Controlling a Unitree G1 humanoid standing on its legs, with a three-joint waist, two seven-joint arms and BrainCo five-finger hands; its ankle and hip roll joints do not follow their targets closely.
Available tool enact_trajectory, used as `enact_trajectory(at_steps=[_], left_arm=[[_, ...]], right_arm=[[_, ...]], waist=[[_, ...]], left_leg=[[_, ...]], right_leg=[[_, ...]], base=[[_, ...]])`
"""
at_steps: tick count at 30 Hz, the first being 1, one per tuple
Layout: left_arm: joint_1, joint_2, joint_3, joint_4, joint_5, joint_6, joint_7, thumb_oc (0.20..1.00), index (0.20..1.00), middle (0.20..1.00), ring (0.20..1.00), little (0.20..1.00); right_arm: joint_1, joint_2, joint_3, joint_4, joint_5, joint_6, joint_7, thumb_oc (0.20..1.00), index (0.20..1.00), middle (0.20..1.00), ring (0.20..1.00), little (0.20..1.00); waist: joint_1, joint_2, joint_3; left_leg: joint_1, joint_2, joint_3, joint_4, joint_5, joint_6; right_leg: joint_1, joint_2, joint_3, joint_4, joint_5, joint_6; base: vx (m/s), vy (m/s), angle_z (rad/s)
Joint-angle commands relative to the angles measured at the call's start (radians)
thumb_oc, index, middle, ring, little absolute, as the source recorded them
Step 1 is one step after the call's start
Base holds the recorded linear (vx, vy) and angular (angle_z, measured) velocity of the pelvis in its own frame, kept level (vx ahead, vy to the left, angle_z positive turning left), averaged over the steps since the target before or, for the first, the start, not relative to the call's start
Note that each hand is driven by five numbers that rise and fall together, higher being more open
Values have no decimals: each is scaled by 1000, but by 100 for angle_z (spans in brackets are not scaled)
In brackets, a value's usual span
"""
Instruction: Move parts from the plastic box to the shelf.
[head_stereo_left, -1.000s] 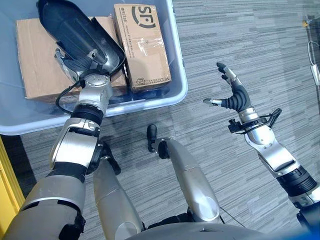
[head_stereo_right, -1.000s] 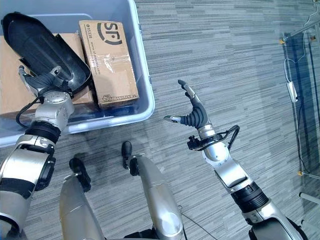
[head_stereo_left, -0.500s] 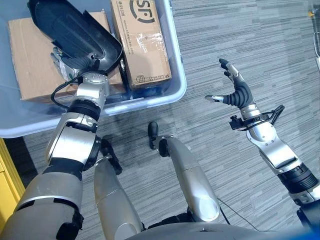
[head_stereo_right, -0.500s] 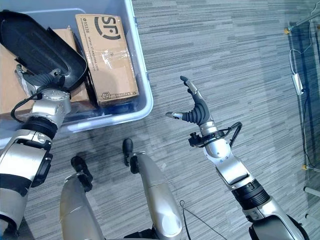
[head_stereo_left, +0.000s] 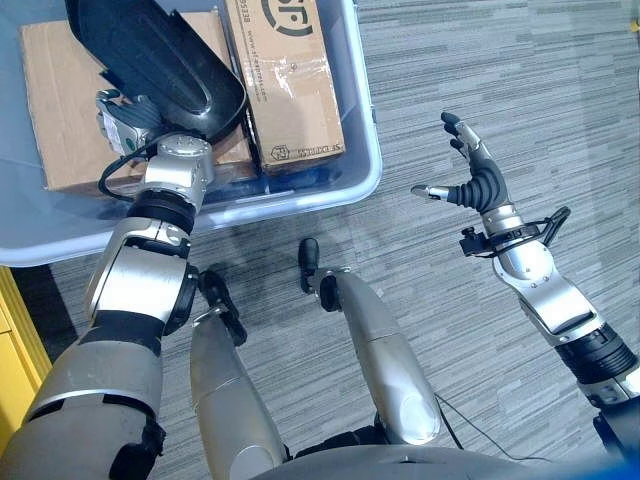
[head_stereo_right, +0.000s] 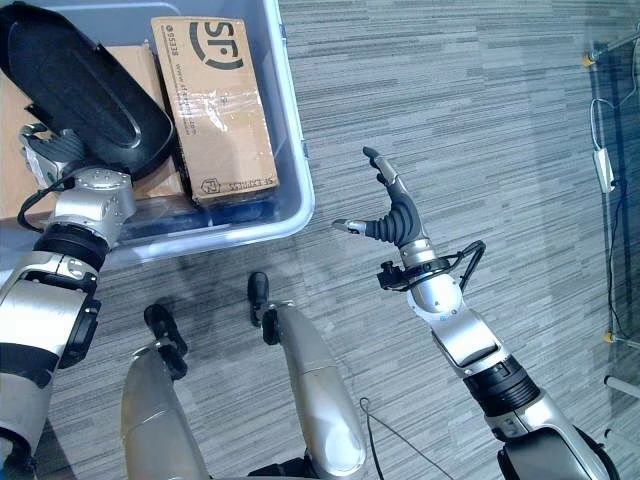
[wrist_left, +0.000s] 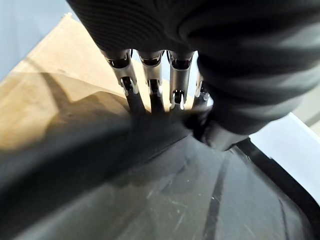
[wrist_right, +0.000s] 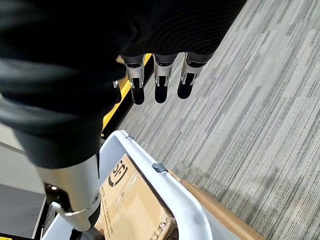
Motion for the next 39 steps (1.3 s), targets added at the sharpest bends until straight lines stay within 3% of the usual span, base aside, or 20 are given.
enact_trajectory(at_steps=[1,7,13,16,20,24,28,30,31,33,35,39], left_arm=[[59,-164,44,21,-206,4,-82,200,200,200,200,200],[43,-214,49,-12,-164,-38,-5,200,200,200,200,200],[62,-209,41,-80,-71,-76,35,200,200,200,200,200],[89,-178,37,-128,54,-79,63,200,200,200,200,200],[128,-110,31,-207,287,-96,124,200,200,200,200,200],[216,-58,59,-315,427,-202,176,200,200,200,200,200],[288,-50,90,-407,552,-260,197,200,200,200,200,200],[316,-40,105,-452,566,-271,197,200,200,200,200,200],[334,-32,111,-479,581,-260,212,200,200,200,200,200],[351,-21,115,-496,563,-246,225,200,200,200,200,200],[368,-14,124,-498,562,-251,248,200,200,200,200,200],[439,5,152,-539,521,-269,268,200,200,200,200,200]], right_arm=[[-31,-19,-55,-74,26,-26,-47,1000,1000,1000,1000,1000],[-15,5,-43,-69,45,-24,-70,1000,1000,1000,1000,1000],[2,18,-47,-66,42,-49,-62,1000,1000,1000,1000,1000],[20,16,-53,-63,35,-71,-47,1000,1000,1000,1000,1000],[64,10,-64,-50,17,-126,-39,1000,1000,1000,1000,1000],[109,7,-66,-40,-24,-186,-56,1000,1000,1000,1000,1000],[146,6,-86,-35,-44,-222,-53,1000,1000,1000,1000,1000],[151,-1,-92,-32,-65,-234,-52,1000,1000,1000,1000,1000],[142,-11,-100,-25,-98,-231,-33,1000,1000,1000,1000,1000],[152,-21,-103,-36,-130,-230,-15,1000,1000,1000,1000,1000],[159,-34,-92,-41,-133,-224,-9,1000,1000,1000,1000,1000],[209,-61,-101,-47,-128,-239,40,1000,1000,1000,1000,1000]], waist=[[-44,-64,57],[-49,-88,57],[-50,-67,57],[-45,-41,57],[-32,2,57],[-11,65,57],[-4,115,57],[-2,143,57],[-9,171,43],[-17,192,20],[-24,214,4],[-40,288,-52]], left_leg=[[-21,137,-92,16,151,-26],[-22,139,-96,11,136,-23],[17,136,-83,-16,137,-25],[59,135,-67,-51,149,-29],[140,128,-46,-115,166,-32],[260,113,-35,-190,182,-33],[350,101,-28,-248,200,-30],[386,96,-19,-285,244,-23],[429,81,-18,-309,240,-21],[460,65,-9,-329,237,-21],[486,54,-2,-338,237,-21],[579,5,22,-375,221,-15]], right_leg=[[12,-33,20,52,27,140],[19,-23,15,35,40,140],[45,-15,28,8,44,141],[69,-19,37,-6,41,141],[118,-32,54,-23,31,142],[208,-50,81,-67,22,143],[287,-58,107,-128,32,141],[318,-63,125,-170,59,135],[360,-79,145,-192,59,136],[386,-91,160,-215,60,142],[410,-102,179,-235,60,145],[504,-150,207,-293,63,164]], base=[[2,-61,0],[-10,-63,-1],[-27,21,-1],[-49,87,-4],[-50,120,0],[-61,152,1],[-60,186,4],[-125,295,4],[-24,346,12],[8,290,4],[34,243,-3],[83,291,-8]])
